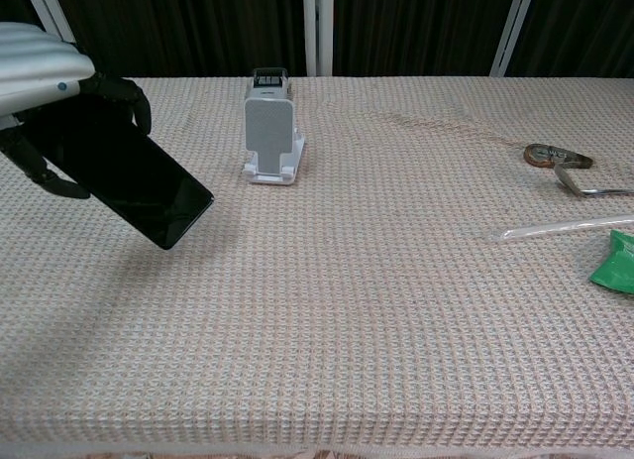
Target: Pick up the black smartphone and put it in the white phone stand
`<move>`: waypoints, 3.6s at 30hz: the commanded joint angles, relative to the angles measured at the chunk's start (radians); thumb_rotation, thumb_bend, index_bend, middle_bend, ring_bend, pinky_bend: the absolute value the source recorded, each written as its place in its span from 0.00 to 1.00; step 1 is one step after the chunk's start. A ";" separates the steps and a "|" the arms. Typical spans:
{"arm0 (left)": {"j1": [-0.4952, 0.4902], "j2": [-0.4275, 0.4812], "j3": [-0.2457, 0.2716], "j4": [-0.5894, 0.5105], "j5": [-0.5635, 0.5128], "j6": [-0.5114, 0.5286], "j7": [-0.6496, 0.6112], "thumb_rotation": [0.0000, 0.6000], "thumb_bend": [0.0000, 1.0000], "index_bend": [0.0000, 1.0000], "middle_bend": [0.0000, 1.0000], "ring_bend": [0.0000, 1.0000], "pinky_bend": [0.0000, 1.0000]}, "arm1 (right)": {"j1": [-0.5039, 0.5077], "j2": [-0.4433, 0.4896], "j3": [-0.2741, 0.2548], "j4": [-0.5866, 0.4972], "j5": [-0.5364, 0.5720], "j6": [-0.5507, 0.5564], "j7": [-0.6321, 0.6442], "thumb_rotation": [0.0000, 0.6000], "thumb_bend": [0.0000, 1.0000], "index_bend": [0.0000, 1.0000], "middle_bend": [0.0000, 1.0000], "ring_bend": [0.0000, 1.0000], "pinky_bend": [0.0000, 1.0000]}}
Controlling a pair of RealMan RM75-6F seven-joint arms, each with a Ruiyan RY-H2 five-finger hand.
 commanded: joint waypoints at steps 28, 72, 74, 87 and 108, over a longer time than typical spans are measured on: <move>-0.395 -0.176 0.061 0.909 0.653 0.283 -0.201 1.00 0.44 0.54 0.58 0.31 0.24 | -0.048 -0.009 0.013 -0.004 0.045 0.052 -0.006 1.00 0.42 0.00 0.00 0.00 0.00; -0.567 -0.383 0.255 1.220 0.560 0.172 -0.404 1.00 0.45 0.52 0.56 0.30 0.23 | -0.095 -0.029 0.023 0.030 0.064 0.073 0.036 1.00 0.42 0.00 0.00 0.00 0.00; -0.566 -0.388 0.254 1.221 0.551 0.174 -0.408 1.00 0.45 0.52 0.56 0.30 0.23 | -0.094 -0.029 0.025 0.031 0.066 0.071 0.038 1.00 0.42 0.00 0.00 0.00 0.00; -0.584 -0.412 0.282 1.237 0.535 0.171 -0.410 1.00 0.46 0.52 0.56 0.30 0.23 | -0.099 -0.032 0.028 0.054 0.078 0.061 0.063 1.00 0.42 0.00 0.00 0.00 0.00; -0.590 -0.429 0.286 1.242 0.489 0.166 -0.427 1.00 0.46 0.52 0.56 0.30 0.23 | -0.098 -0.034 0.031 0.062 0.084 0.049 0.067 1.00 0.42 0.00 0.00 0.00 0.00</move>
